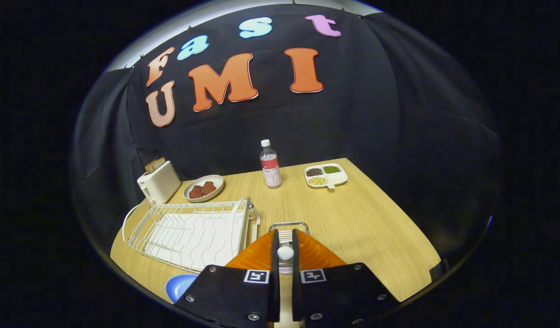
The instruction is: Take the plate from the dish rack, then take the spoon from the basket and place it into the plate.
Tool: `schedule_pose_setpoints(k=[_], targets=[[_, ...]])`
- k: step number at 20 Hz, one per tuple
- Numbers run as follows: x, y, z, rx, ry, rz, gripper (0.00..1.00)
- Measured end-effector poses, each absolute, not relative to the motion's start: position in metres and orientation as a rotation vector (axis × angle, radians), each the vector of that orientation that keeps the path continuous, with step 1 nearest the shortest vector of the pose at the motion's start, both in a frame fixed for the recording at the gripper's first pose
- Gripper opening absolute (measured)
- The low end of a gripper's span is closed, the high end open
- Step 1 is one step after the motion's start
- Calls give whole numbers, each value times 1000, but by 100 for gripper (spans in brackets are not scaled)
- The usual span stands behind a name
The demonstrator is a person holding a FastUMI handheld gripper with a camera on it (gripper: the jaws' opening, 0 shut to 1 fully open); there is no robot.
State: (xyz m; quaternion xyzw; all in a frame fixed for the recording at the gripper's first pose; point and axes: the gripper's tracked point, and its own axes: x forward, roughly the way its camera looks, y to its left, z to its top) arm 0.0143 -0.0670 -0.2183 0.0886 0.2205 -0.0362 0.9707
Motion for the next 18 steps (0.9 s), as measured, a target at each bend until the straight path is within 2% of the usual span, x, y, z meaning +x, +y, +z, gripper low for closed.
schedule_pose_setpoints(k=[6,13,18], targets=[[-9,-50,-154,135,342,-10,11],[-56,18,-148,175,353,176,10],[-76,58,-172,193,418,294,10]])
